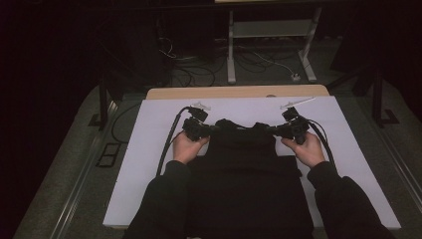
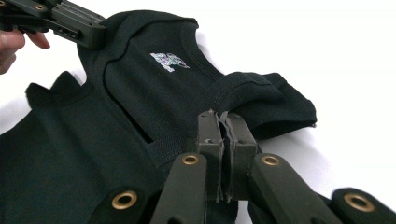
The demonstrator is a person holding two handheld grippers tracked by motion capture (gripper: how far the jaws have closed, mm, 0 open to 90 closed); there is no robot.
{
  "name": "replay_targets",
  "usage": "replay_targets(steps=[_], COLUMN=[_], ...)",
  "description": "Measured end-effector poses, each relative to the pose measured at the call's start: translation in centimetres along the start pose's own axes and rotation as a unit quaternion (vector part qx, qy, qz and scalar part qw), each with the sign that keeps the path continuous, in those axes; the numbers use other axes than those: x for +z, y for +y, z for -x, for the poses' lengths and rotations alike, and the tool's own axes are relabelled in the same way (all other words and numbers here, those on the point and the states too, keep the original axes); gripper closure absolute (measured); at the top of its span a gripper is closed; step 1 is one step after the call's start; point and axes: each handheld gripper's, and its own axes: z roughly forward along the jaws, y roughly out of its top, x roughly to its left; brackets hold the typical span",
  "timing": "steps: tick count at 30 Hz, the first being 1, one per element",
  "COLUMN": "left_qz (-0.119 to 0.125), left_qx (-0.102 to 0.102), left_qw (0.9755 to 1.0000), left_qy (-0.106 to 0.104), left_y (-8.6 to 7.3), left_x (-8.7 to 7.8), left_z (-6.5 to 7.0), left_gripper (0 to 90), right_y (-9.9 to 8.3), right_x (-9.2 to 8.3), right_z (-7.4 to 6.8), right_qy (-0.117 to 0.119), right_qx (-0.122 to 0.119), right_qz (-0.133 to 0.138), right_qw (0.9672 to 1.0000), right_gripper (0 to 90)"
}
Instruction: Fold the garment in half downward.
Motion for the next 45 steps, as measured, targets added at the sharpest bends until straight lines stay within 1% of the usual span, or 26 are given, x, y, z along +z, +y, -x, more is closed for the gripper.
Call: replay_targets(steps=[2,3,4,5,6,7,8,9,10,11,12,13,14,15,19,20,25,26,32,35,36,38,41,45], left_qz=[0.001,0.0,-0.002,0.003,0.002,0.001,0.003,0.007,0.004,0.006,0.005,0.008,0.006,0.01,0.017,0.018,0.028,0.029,0.036,0.031,0.029,0.028,0.034,0.039], left_qx=[-0.001,-0.002,0.002,-0.003,-0.003,0.001,0.001,-0.004,0.001,0.0,0.002,0.0,0.005,0.002,0.004,0.005,0.006,0.004,0.01,0.011,0.015,0.02,0.017,0.012], left_qw=[1.0,1.0,1.0,1.0,1.0,1.0,0.9999,0.9999,0.9999,0.9999,0.9999,0.9999,0.9999,0.9998,0.9996,0.9996,0.9993,0.9993,0.9989,0.9991,0.9991,0.9991,0.999,0.9988], left_qy=[-0.004,-0.003,-0.003,-0.005,-0.006,-0.007,-0.01,-0.011,-0.01,-0.011,-0.011,-0.013,-0.015,-0.015,-0.021,-0.022,-0.025,-0.025,-0.028,-0.028,-0.027,-0.024,-0.026,-0.028], left_y=[-0.1,-0.2,-0.3,-0.3,-0.4,-0.5,-0.5,-0.7,-0.8,-0.9,-1.0,-1.1,-1.2,-1.4,-1.8,-1.9,-2.7,-2.8,-3.5,-3.9,-4.0,-4.1,-4.7,-5.3], left_x=[-0.2,-0.3,-0.4,-0.5,-0.6,-0.8,-0.8,-0.9,-1.0,-1.0,-1.0,-1.1,-1.2,-1.2,-1.6,-1.8,-2.4,-2.5,-3.0,-3.1,-3.1,-3.3,-3.5,-3.6], left_z=[0.1,0.2,0.1,0.2,0.3,0.3,0.3,0.5,0.6,0.7,0.8,0.9,0.9,1.1,1.6,1.7,2.2,2.3,2.7,3.0,3.1,3.3,3.4,3.3], left_gripper=[84.2,84.1,84.1,84.1,84.1,84.1,84.1,84.1,84.1,84.1,84.1,84.1,84.1,84.1,84.2,84.2,84.1,84.1,84.1,84.1,84.1,84.1,84.1,84.0], right_y=[-0.2,-0.3,-0.3,-0.4,-0.5,-0.7,-0.8,-0.9,-1.0,-1.2,-1.3,-1.4,-1.6,-1.7,-2.3,-2.4,-2.8,-2.9,-3.3,-3.5,-3.6,-3.8,-4.1,-4.5], right_x=[-0.2,-0.3,-0.3,-0.4,-0.5,-0.6,-0.7,-0.8,-0.9,-0.9,-0.9,-1.0,-1.1,-1.1,-1.4,-1.5,-2.0,-2.1,-2.3,-2.4,-2.4,-2.4,-2.5,-2.7], right_z=[-0.1,-0.1,-0.1,-0.2,-0.2,-0.3,-0.3,-0.4,-0.5,-0.6,-0.6,-0.8,-0.9,-1.0,-1.5,-1.7,-2.4,-2.5,-2.9,-3.1,-3.2,-3.4,-3.8,-4.1], right_qy=[0.004,0.006,0.006,0.008,0.01,0.013,0.016,0.017,0.018,0.019,0.021,0.021,0.023,0.023,0.025,0.026,0.029,0.029,0.032,0.035,0.038,0.037,0.036,0.041], right_qx=[0.002,0.003,0.003,0.005,0.005,0.007,0.007,0.008,0.005,0.003,0.002,0.004,0.004,0.004,-0.004,-0.003,-0.014,-0.012,-0.016,-0.019,-0.017,-0.023,-0.028,-0.027], right_qz=[0.003,0.003,0.003,0.003,0.005,0.007,0.008,0.008,0.009,0.01,0.01,0.009,0.009,0.01,0.008,0.008,0.01,0.01,0.012,0.009,0.005,0.001,-0.001,0.0], right_qw=[1.0,1.0,1.0,1.0,0.9999,0.9999,0.9998,0.9998,0.9998,0.9998,0.9997,0.9997,0.9997,0.9997,0.9996,0.9996,0.9994,0.9994,0.9993,0.9992,0.9991,0.9991,0.999,0.9988], right_gripper=[85.4,85.4,85.4,85.4,85.4,85.4,85.3,85.3,85.2,85.2,85.2,85.2,85.2,85.3,85.2,85.3,85.3,85.3,85.2,85.1,85.1,85.1,85.1,85.1])
